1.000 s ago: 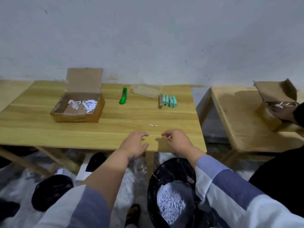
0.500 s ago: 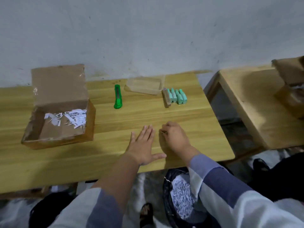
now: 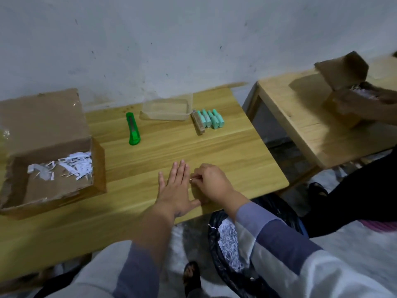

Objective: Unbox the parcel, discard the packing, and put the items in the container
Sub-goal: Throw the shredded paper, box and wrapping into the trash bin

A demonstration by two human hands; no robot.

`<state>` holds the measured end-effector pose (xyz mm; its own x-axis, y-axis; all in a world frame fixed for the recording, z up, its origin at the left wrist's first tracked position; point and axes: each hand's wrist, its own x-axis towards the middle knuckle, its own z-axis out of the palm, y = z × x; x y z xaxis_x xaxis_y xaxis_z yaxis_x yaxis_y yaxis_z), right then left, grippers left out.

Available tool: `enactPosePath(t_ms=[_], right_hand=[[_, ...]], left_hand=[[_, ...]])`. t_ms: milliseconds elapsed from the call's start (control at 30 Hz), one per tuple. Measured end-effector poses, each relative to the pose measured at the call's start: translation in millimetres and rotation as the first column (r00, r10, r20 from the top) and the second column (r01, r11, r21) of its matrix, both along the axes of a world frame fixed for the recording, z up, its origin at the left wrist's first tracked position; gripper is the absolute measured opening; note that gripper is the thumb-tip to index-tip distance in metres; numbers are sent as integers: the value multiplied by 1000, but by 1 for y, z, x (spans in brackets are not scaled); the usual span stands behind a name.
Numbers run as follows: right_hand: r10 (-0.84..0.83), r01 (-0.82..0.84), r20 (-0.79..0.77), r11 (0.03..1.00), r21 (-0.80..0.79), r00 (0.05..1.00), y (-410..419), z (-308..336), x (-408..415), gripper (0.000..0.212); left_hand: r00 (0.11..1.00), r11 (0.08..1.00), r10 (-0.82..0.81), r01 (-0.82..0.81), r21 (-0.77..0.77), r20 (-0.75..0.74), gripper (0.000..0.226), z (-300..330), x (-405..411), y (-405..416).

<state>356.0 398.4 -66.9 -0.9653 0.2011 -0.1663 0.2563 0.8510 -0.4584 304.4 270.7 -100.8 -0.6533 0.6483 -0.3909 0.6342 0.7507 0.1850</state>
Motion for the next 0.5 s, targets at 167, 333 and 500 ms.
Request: enactPosePath(t_ms=[167,333,500], right_hand=[[65,-70,47,991,111,997,-4,-2,0,24],[-69,56,86,987,152,994,15,-5,22,21],[-452,447,28,888,105,892,51,-11,82,23]], left_hand=[[1000,1000,-5,5,-11,-10,112,2,0,1],[1000,1000,1,-1,-19,7,116,2,-1,2],[1000,999,-6,7,-46,14,120,5,0,0]])
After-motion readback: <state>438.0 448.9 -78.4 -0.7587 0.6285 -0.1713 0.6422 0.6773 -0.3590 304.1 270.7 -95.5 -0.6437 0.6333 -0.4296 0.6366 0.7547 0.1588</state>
